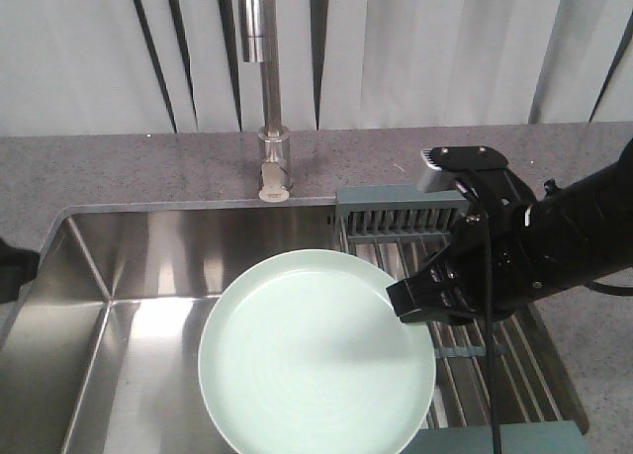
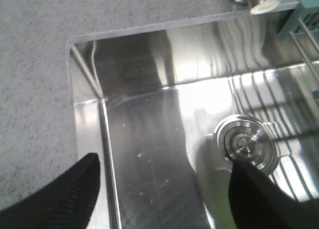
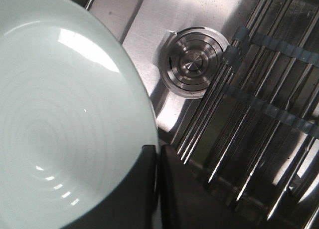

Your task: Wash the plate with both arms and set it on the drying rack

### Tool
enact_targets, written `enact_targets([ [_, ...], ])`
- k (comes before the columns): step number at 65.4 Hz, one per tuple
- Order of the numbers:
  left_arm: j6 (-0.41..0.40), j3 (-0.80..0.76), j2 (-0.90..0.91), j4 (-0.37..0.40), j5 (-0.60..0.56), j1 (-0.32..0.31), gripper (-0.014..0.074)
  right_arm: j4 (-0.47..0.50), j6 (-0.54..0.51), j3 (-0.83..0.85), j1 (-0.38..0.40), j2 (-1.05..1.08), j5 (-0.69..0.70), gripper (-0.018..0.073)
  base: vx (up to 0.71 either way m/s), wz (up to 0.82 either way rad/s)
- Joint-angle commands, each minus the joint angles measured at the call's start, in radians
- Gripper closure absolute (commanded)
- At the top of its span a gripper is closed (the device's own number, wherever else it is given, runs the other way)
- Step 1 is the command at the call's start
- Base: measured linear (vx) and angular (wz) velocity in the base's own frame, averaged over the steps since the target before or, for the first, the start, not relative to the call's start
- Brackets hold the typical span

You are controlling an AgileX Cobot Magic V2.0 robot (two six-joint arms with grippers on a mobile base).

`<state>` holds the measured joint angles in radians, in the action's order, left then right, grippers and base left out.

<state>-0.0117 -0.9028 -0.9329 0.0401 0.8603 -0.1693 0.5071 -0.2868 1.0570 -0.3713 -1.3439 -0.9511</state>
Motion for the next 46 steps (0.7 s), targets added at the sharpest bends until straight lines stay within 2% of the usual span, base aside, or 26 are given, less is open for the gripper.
enact_targets([
  [1, -0.076, 0.041, 0.071, -0.040, -0.064, -0.007, 0.0095, 0.031, -0.009, 0.027, 0.000, 0.031, 0.030, 0.0561, 0.00, 0.00],
  [13, -0.148, 0.158, 0.196, -0.079, -0.063, -0.007, 0.0095, 0.031, -0.009, 0.027, 0.000, 0.031, 0.030, 0.0561, 0.00, 0.00],
  [31, -0.154, 0.267, 0.366, -0.079, -0.039, -0.007, 0.0095, 0.031, -0.009, 0.027, 0.000, 0.031, 0.030, 0.0561, 0.00, 0.00],
  [46, -0.143, 0.283, 0.457, -0.079, -0.020, -0.007, 0.0095, 0.031, -0.009, 0.027, 0.000, 0.031, 0.030, 0.0561, 0.00, 0.00],
])
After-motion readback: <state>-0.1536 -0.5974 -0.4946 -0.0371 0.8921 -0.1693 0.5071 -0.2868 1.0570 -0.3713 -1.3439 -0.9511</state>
